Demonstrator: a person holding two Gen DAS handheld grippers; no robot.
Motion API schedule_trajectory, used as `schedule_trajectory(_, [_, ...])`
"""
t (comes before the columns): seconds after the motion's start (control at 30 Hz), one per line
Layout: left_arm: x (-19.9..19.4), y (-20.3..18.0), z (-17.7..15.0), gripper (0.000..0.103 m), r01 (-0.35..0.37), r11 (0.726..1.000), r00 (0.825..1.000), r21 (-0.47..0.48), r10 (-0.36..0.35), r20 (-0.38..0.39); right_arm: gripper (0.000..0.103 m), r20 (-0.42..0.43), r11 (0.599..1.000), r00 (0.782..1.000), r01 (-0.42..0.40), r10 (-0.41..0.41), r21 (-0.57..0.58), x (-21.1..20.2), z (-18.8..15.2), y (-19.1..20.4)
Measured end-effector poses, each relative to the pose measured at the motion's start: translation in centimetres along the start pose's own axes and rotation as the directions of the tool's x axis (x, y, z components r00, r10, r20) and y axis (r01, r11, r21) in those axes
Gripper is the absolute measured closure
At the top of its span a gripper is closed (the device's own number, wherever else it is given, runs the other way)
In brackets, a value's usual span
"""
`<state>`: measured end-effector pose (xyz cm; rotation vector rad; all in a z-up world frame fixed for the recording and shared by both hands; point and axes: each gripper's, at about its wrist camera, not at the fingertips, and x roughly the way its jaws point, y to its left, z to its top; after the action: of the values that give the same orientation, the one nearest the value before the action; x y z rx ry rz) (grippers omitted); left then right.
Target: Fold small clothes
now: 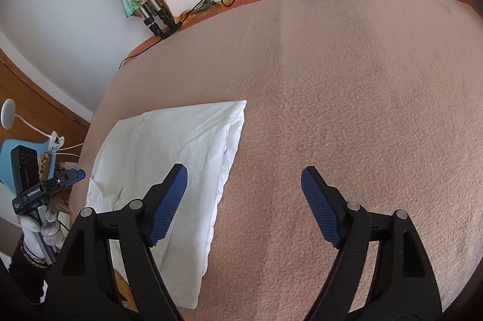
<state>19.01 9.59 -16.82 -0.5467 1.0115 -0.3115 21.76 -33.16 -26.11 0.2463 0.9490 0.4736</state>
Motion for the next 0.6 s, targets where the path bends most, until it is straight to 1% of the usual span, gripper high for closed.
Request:
schedule_trajectory(0.07, [0.1,-0.7,-0.4,0.059,-0.019,1.000,1.000,0.010,0.019,0.012,0.022,-0.008,1.000,1.000,0.001,-0.001,0.005,0.4,-0.3,0.1])
schedule_trajectory(0.13, [-0.1,-1.9,-0.7,0.059,-0.093,0.994,0.995,0.061,0.090,0.048,0.022,-0.016,1.000,1.000,-0.007,0.007,0.003,0.8,-0.5,0.1])
schedule_trajectory(0.17, [-0.4,-2.6,-1.0,0.059,-0.136,0.986,0.989,0.099,0.129,0.071,0.022,-0.018,1.000,1.000,-0.006,0.006,0.003,0.9,-0.5,0.1])
schedule_trajectory(0.2, [-0.5,-3.4,-1.3,0.059,-0.165,0.977,0.984,0.135,0.153,0.091,0.022,-0.017,1.000,1.000,-0.004,0.004,0.000,0.9,-0.6,0.1])
schedule_trajectory(0.27, [-0.6,-4.3,-1.8,0.059,-0.199,0.962,0.977,0.185,0.180,0.116,0.022,-0.012,1.000,1.000,0.002,-0.002,0.000,1.0,-0.6,0.0])
schedule_trajectory(0.37, [-0.5,-5.2,-2.3,0.059,-0.215,0.949,0.974,0.230,0.189,0.129,0.022,-0.013,1.000,1.000,-0.012,0.013,0.022,1.2,-0.4,-0.4])
schedule_trajectory(0.47, [-0.2,-5.6,-2.4,0.058,-0.227,0.937,0.971,0.267,0.197,0.134,0.022,-0.004,1.000,1.000,-0.010,0.010,0.022,1.2,-0.2,-0.6])
schedule_trajectory(0.6, [0.2,-5.7,-2.4,0.058,-0.235,0.928,0.970,0.288,0.204,0.134,0.022,0.001,0.999,1.000,-0.019,0.019,0.034,1.4,0.0,-1.0])
